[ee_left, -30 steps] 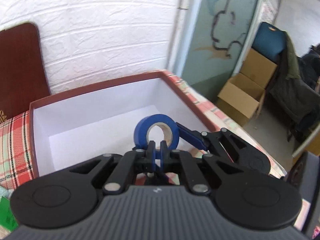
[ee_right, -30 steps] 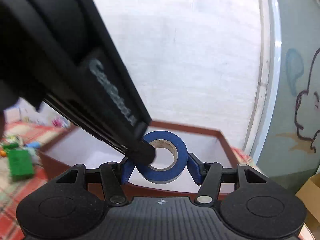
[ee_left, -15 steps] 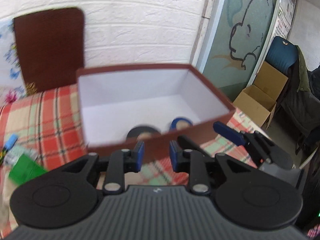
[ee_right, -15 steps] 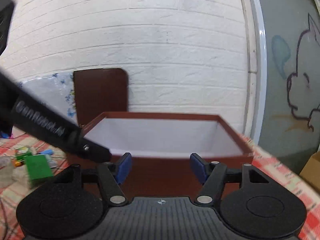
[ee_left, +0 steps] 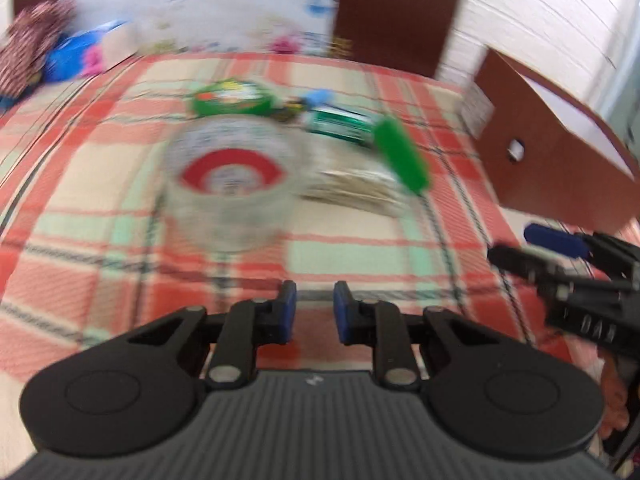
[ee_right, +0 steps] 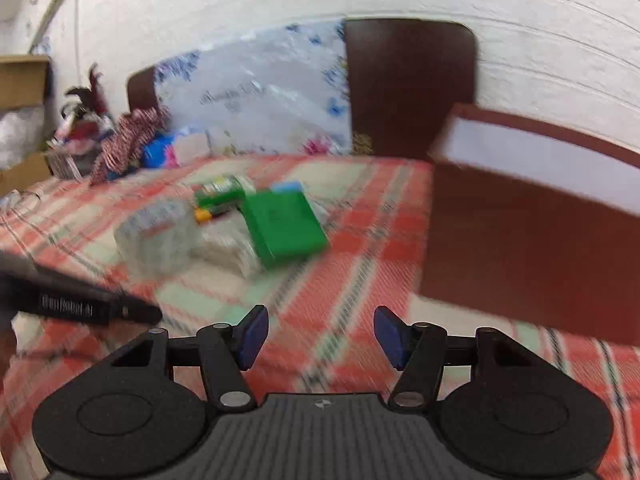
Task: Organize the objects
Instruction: 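Grasp the green square box with the right gripper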
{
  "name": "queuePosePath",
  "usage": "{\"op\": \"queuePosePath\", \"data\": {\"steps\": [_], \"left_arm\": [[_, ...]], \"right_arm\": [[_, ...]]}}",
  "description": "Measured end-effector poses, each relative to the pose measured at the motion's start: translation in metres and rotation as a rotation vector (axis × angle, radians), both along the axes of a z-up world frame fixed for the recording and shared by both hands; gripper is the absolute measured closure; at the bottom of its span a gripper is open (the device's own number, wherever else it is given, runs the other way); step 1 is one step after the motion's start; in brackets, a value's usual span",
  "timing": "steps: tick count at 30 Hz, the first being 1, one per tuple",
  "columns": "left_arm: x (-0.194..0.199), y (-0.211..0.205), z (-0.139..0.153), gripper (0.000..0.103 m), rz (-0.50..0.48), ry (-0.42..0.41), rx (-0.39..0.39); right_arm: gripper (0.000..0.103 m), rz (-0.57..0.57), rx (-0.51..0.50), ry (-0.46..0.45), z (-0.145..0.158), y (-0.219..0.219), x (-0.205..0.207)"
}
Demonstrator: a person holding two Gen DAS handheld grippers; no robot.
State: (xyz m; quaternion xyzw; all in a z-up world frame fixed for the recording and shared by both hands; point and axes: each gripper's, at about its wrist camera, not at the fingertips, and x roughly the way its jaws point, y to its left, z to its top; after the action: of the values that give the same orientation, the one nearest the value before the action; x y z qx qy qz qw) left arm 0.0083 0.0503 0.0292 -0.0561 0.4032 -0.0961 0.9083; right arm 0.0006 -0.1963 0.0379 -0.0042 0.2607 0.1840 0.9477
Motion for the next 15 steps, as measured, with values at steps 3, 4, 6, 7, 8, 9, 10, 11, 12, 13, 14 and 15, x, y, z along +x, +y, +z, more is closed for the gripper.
{"op": "queuePosePath", "data": {"steps": [3,4,6,7,8,9,10,11,12,13,14,15], "left_arm": [[0.000,0.013,0.000,0.084,0.019,0.015,-0.066],[0.001,0.012,0.000,0.084,0.020,0.016,-0.062],[0.000,0.009,0.001,0.084,0.016,0.013,-0.041],[-0.002,0.006,0.001,0.084,0.013,0.010,-0.029],[-0.003,0.004,0.001,0.084,0.010,0.007,-0.021],[-0.004,0.004,0.001,0.084,0.008,0.004,-0.016],[-0.004,0.003,0.001,0.084,0.006,0.001,-0.013],[-0.004,0.003,0.001,0.084,0.006,0.000,-0.013],[-0.004,0.003,0.001,0.084,0.006,0.002,-0.014],[-0.004,0.003,0.001,0.084,0.006,0.002,-0.014],[-0.004,0.003,0.000,0.084,0.005,0.004,-0.016],[-0.004,0.004,0.001,0.084,0.005,0.007,-0.020]], "right_arm": [[0.041,-0.016,0.107,0.021,0.007,0.013,0.041],[0.036,-0.033,0.150,0.038,0.009,0.014,0.053],[0.028,-0.066,0.248,0.088,0.009,0.015,0.080],[0.024,-0.076,0.309,0.125,0.007,0.015,0.091],[0.020,-0.082,0.361,0.160,0.005,0.012,0.101],[0.020,-0.089,0.399,0.192,0.001,0.013,0.110],[0.019,-0.096,0.417,0.216,-0.002,0.014,0.116],[0.018,-0.098,0.405,0.223,-0.007,0.015,0.122],[0.021,-0.098,0.367,0.210,-0.009,0.017,0.124],[0.023,-0.078,0.342,0.202,-0.010,0.019,0.122],[0.031,-0.066,0.330,0.189,-0.008,0.019,0.117],[0.040,-0.046,0.322,0.168,-0.003,0.019,0.110]]}}
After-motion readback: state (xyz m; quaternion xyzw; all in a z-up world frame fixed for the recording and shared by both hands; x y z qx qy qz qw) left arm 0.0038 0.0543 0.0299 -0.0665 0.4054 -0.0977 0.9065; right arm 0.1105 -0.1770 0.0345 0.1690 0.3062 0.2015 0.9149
